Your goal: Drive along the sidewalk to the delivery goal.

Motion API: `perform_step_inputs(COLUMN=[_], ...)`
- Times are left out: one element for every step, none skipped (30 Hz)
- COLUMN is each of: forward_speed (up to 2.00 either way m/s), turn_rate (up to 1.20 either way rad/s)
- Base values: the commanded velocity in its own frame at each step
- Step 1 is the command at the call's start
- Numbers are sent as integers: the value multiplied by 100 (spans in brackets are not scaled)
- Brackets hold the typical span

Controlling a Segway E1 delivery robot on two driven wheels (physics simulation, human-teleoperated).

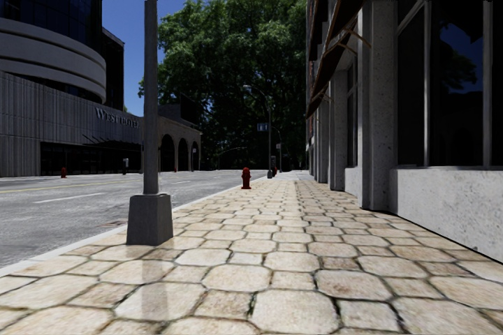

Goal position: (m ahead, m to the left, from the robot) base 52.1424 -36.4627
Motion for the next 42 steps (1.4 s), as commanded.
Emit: perform_step_inputs(forward_speed=[200,200,200,200,200,200,200,200,200,200,200,200,200,200,200,200,200,200,200,200,200,200,200,200,200,200,200,200,200,200,200,200,200,200,200,200,200,200,200,200,200,200], turn_rate=[0,0,0,0,0,0,0,-13,-20,-20,-26,-30,-33,-33,-34,-34,-35,-35,-35,-35,-35,-35,-35,-35,-31,-31,0,0,0,0,0,0,0,0,0,0,0,0,0,0,0,0])
